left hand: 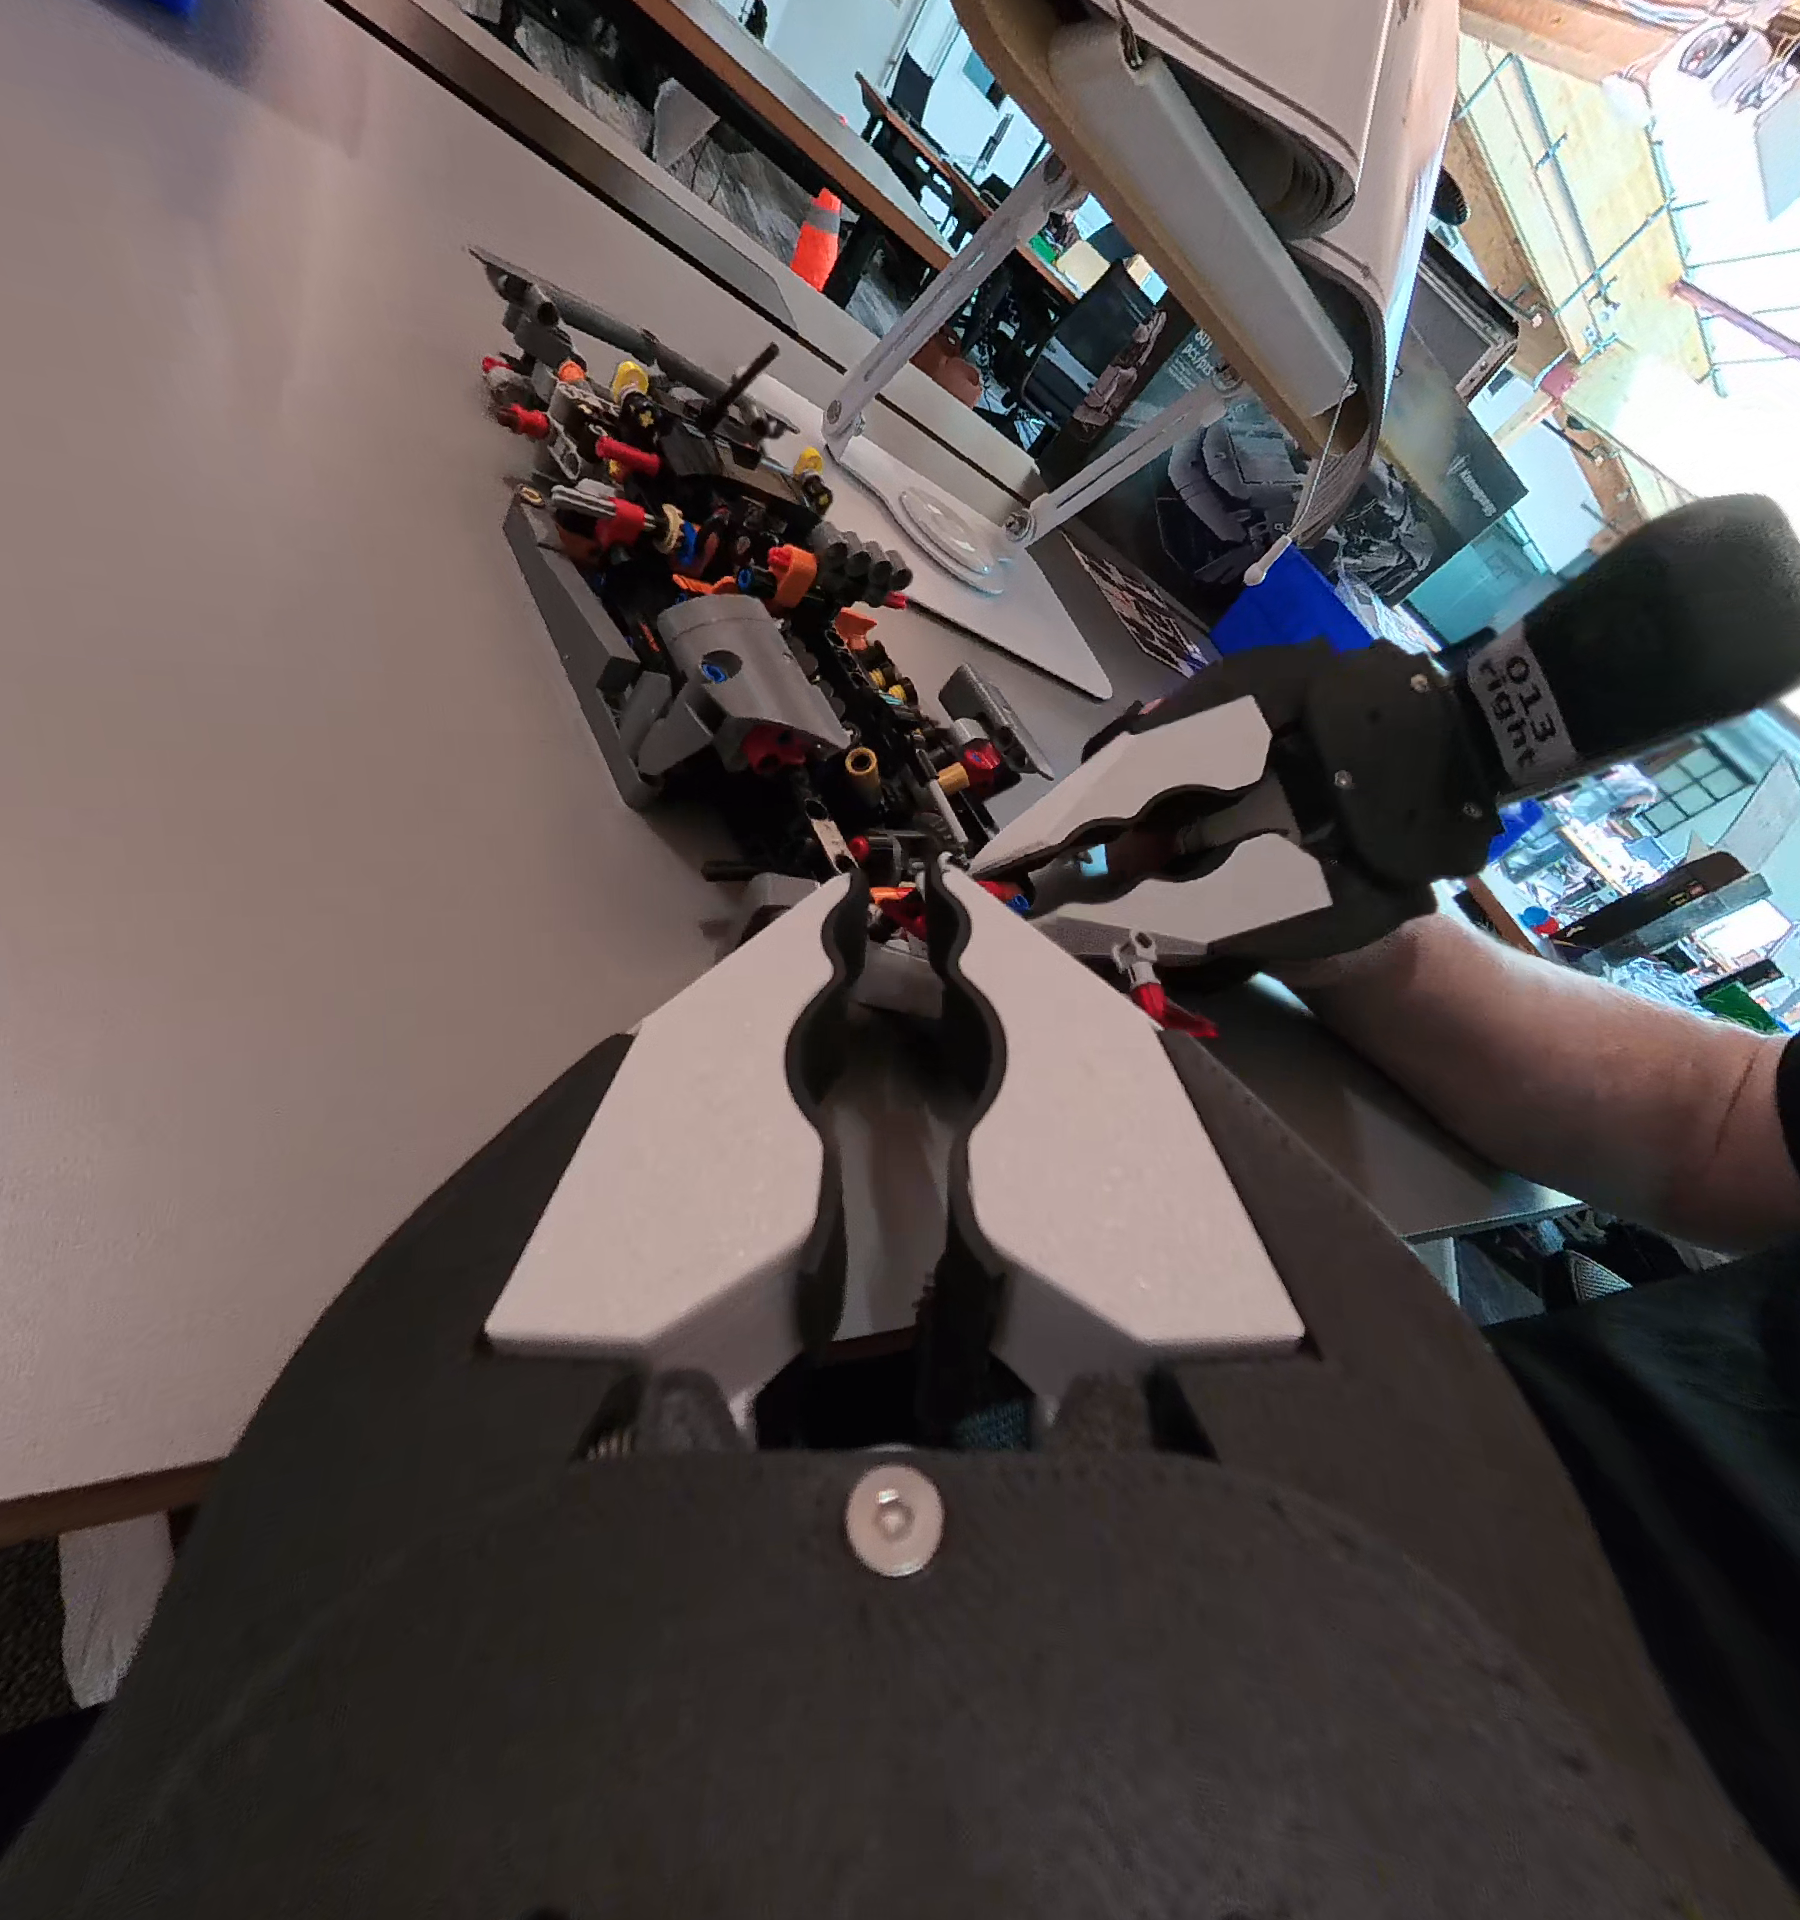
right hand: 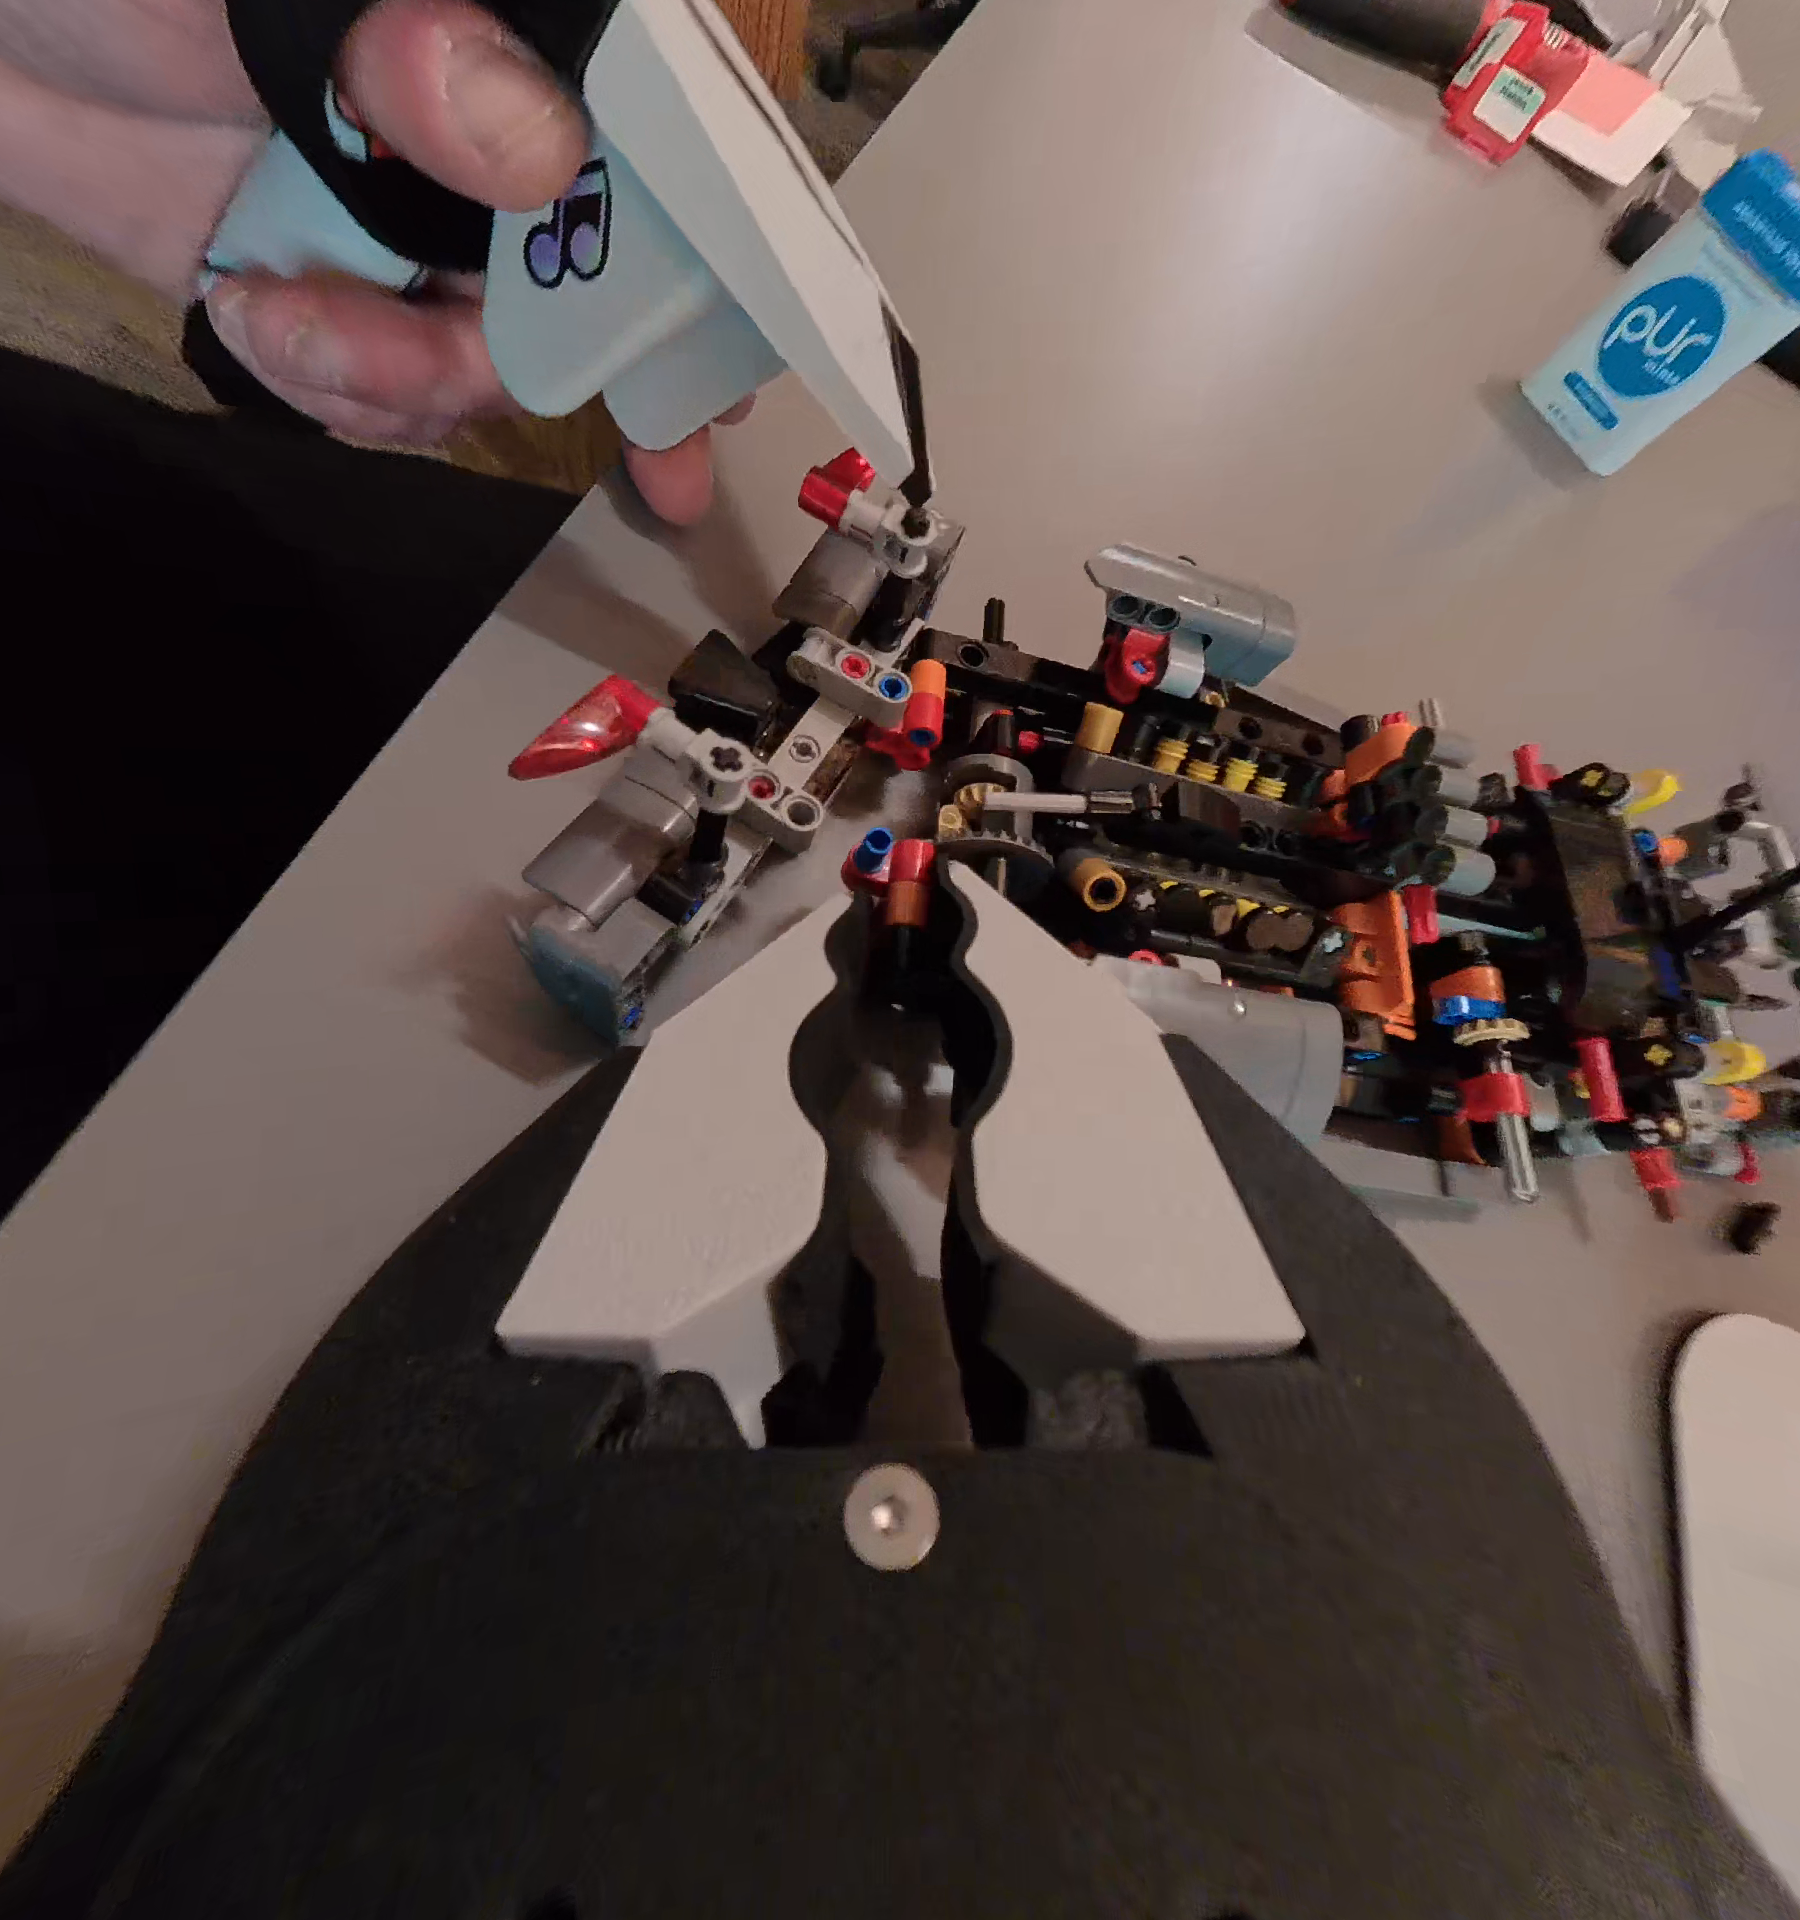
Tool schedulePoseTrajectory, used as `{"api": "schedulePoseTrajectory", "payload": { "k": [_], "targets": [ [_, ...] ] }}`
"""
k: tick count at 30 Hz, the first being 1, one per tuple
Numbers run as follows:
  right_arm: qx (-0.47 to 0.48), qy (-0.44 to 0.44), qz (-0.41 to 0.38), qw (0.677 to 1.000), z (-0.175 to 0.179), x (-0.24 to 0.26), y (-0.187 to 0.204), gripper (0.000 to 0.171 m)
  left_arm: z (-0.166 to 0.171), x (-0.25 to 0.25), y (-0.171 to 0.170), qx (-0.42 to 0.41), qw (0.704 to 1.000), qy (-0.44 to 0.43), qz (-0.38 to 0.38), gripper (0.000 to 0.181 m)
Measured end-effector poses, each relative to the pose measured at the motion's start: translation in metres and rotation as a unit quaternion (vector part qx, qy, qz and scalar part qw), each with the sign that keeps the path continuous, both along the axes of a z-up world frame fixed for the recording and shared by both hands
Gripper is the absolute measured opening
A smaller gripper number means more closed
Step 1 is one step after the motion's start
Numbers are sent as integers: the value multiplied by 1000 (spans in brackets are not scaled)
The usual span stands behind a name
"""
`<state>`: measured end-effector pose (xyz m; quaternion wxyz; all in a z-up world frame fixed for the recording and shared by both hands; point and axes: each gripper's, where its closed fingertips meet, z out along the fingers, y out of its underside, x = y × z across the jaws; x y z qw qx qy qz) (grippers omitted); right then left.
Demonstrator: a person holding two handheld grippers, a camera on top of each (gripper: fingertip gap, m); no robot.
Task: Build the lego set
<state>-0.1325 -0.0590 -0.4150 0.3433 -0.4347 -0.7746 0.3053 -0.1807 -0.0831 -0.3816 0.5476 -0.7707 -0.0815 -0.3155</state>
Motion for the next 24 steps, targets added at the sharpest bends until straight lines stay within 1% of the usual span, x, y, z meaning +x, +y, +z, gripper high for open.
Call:
{"api": "schedulePoseTrajectory", "payload": {
  "k": [5, 8, 10, 11, 13, 14, 15, 16, 21, 24],
  "targets": [
    [-41, -17, -3, 999, 0, 0, 0, 6, 0, 0, 0, 0, 1000, -1, 1, 8],
    [-31, -12, 5, 999, 0, 1, -2, 7, 0, 0, 0, 0, 1000, -2, -1, 9],
    [-9, 9, 21, 1000, 4, 3, -7, 21, 0, 0, 0, -1, 1000, -1, -1, 9],
    [20, 13, 27, 999, 3, 4, -8, 27, 0, 0, 0, -1, 1000, 0, -1, 9],
    [92, 16, 27, 995, -3, 4, -6, 24, 0, 1, 0, 0, 1000, -2, -1, 9],
    [110, 22, 28, 993, -3, 3, -6, 23, 0, 0, 0, 0, 1000, -1, -1, 9],
    [118, 27, 25, 992, -2, 2, -6, 21, 0, 0, 0, 0, 1000, -1, -1, 9],
    [124, 35, 20, 991, 0, 0, -4, 15, 0, 0, 0, 0, 1000, -2, -1, 9],
    [168, 50, 17, 984, 2, -1, -4, 16, 0, 0, -1, 1, 1000, -3, -2, 8],
    [176, 49, 17, 983, 1, -2, -5, 14, 0, 0, -1, 2, 1000, -5, -2, 8]
  ]
}}
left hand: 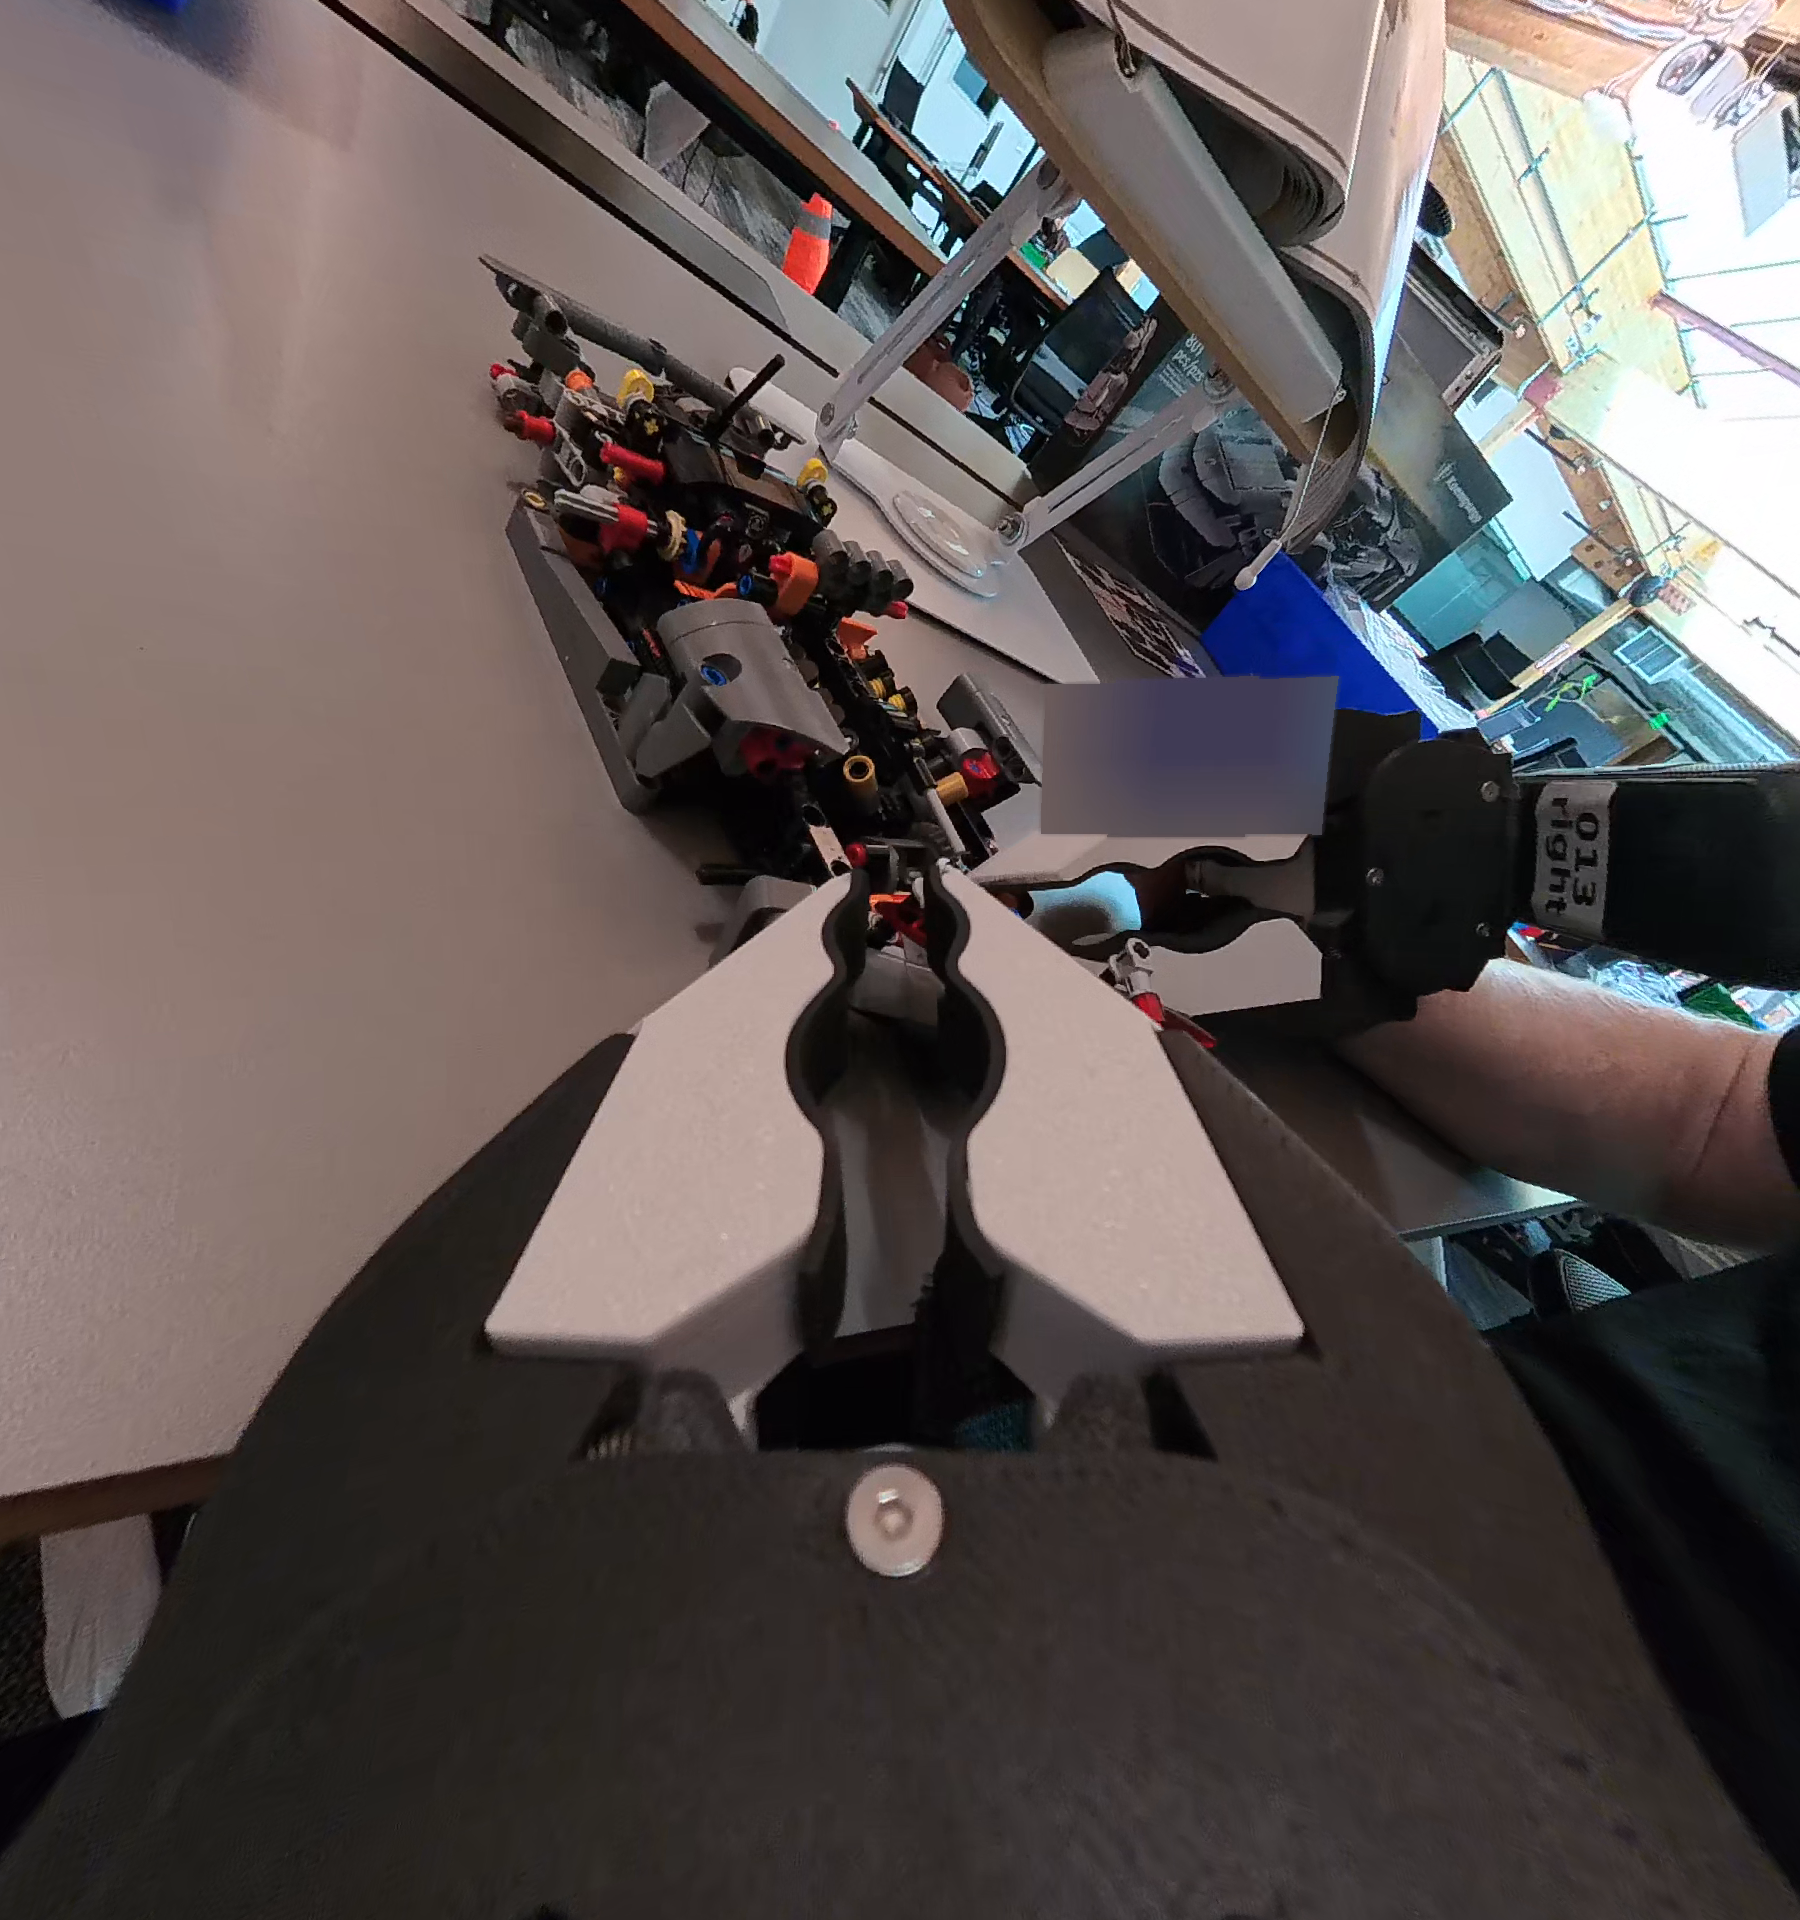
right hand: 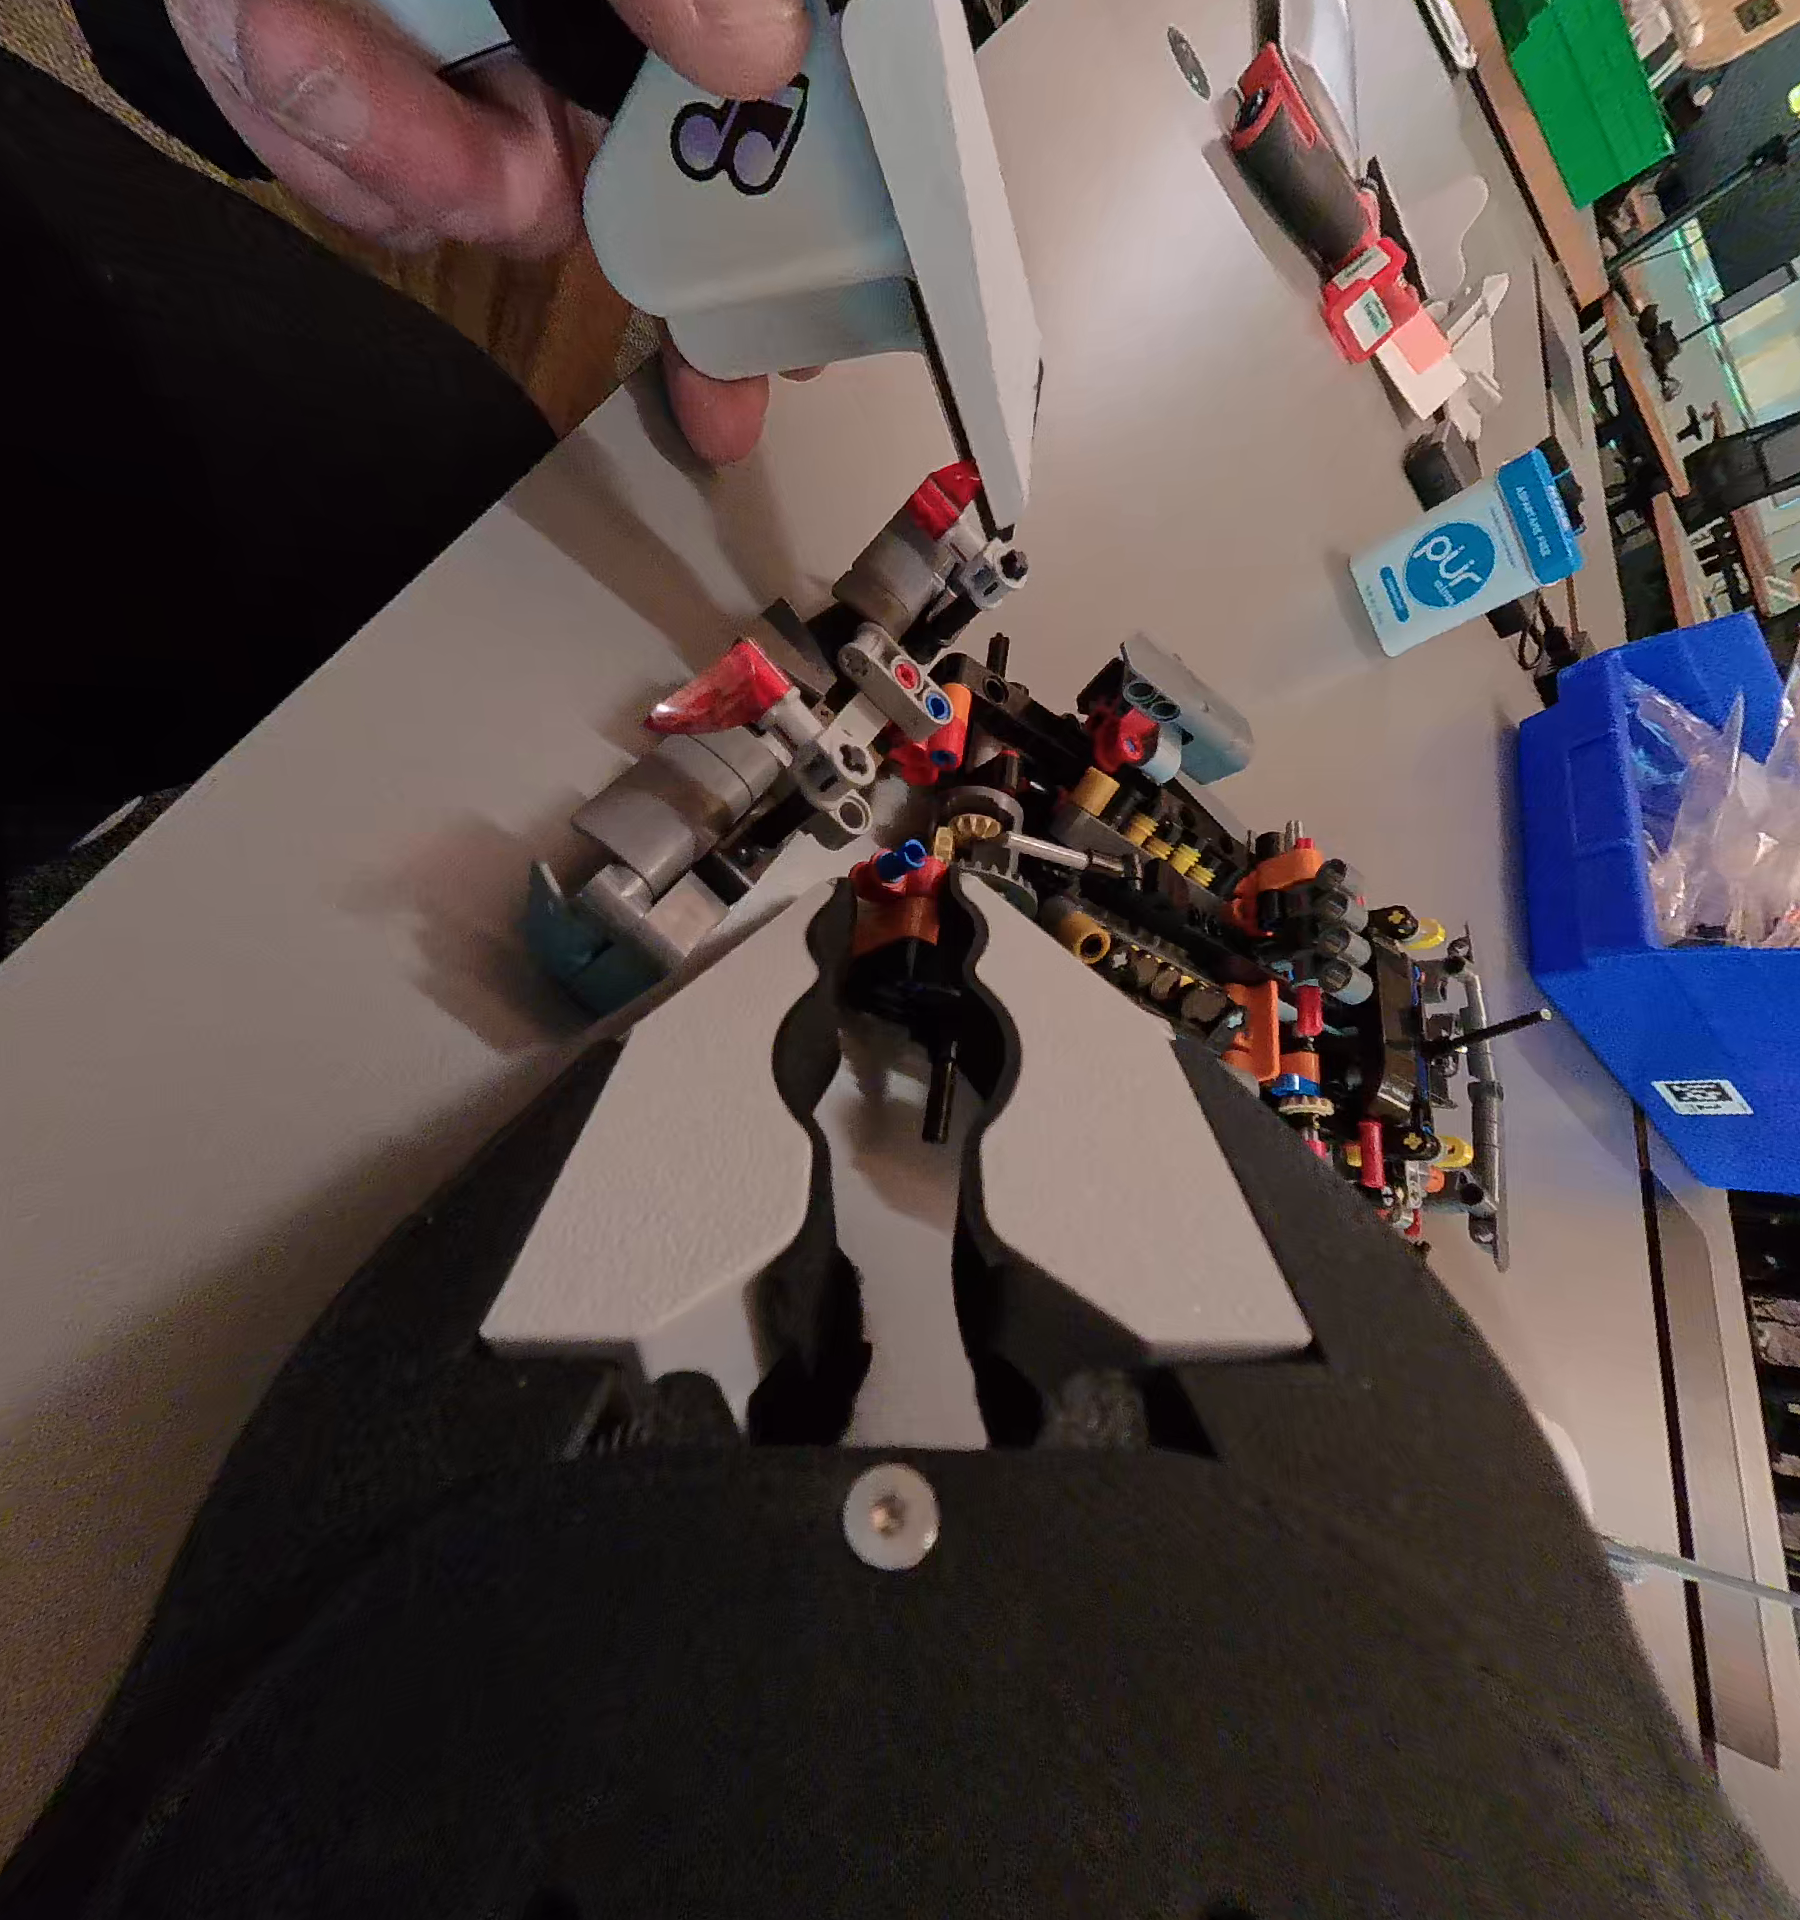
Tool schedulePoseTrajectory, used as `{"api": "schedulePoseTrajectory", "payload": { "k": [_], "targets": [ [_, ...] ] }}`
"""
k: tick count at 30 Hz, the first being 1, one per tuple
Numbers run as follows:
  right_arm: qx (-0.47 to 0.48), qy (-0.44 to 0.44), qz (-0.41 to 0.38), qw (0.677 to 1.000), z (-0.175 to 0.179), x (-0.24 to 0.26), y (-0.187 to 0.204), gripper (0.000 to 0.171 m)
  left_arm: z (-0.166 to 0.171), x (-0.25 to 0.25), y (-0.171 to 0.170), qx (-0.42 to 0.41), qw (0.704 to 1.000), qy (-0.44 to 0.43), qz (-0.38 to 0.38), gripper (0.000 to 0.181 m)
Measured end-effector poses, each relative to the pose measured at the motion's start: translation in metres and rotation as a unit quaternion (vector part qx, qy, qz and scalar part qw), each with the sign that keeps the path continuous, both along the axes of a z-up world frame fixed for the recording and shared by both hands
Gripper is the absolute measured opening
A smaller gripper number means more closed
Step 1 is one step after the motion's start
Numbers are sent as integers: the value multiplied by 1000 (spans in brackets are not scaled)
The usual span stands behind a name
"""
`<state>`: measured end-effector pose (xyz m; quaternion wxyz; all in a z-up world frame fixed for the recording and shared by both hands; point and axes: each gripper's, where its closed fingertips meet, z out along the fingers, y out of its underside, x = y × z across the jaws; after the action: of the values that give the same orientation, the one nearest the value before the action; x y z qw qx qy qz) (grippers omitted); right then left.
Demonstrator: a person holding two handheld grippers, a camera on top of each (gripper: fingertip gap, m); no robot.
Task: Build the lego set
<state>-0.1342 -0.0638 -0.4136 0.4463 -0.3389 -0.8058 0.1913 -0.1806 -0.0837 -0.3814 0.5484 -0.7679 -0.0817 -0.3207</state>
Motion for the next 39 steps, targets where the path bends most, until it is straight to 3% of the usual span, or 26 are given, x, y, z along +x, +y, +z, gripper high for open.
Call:
{"api": "schedulePoseTrajectory", "payload": {
  "k": [12, 17, 27, 39],
  "targets": [
    [-125, -32, -11, 992, -1, -1, -3, 8, 0, -1, 0, 0, 1000, -1, 4, 8],
    [-42, 3, 15, 999, 7, 5, -5, 21, 0, 0, 0, -1, 1000, 2, 3, 8],
    [89, 21, 31, 995, 4, -1, -11, 15, 0, 0, 0, 0, 1000, -1, 3, 7],
    [19, 9, 31, 999, 7, -3, -12, 6, 0, -2, 0, 1, 1000, -4, 5, 7]
  ]
}}
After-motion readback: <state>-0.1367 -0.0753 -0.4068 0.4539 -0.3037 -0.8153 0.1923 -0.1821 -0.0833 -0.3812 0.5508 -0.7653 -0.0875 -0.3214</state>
